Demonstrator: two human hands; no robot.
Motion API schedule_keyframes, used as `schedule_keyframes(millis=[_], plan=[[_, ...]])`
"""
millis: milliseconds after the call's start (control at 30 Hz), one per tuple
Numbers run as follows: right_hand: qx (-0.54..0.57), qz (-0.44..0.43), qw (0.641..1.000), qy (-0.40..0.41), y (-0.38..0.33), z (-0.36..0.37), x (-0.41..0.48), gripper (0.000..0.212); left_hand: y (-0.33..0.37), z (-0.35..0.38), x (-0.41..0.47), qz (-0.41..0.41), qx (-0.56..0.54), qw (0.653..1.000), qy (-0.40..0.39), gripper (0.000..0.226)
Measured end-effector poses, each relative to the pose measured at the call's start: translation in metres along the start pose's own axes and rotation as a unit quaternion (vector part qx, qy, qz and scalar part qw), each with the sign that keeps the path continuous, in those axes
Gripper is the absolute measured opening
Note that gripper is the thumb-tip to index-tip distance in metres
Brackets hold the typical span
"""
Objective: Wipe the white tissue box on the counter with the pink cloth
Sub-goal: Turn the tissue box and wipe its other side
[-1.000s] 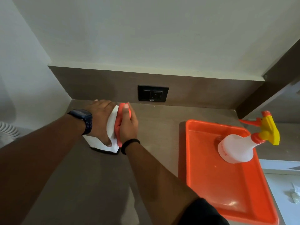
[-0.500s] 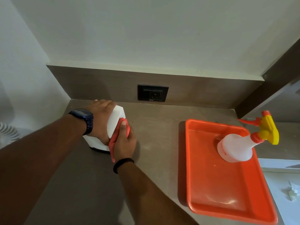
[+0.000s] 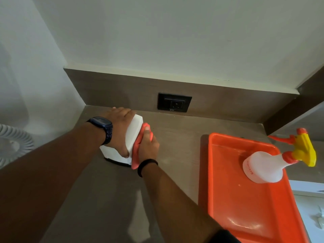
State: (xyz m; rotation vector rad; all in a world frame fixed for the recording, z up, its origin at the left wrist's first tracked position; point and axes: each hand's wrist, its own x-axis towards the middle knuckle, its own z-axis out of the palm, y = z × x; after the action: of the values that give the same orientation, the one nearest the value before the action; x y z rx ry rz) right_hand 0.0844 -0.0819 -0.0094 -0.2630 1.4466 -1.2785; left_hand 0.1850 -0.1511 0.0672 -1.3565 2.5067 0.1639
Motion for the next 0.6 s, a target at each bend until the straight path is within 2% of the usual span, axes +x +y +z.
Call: schedule_keyframes(millis=[167, 333, 600], plan=[[-0.016, -0.039, 0.999, 0.012, 0.005, 0.004, -0.007, 0.035, 0.002, -0.003, -0.001, 0.004, 0.0, 1.0, -0.004, 0.118], [-0.023, -0.129, 0.991, 0.003, -0.022, 0.016, 0.012, 0.025, 0.003, -0.004, -0.002, 0.007, 0.008, 1.0, 0.0, 0.098], [0.003, -0.019, 0.999, 0.028, -0.007, 0.004, 0.004, 0.03, 0.0, -0.003, -0.002, -0.004, -0.007, 1.0, -0.011, 0.121]])
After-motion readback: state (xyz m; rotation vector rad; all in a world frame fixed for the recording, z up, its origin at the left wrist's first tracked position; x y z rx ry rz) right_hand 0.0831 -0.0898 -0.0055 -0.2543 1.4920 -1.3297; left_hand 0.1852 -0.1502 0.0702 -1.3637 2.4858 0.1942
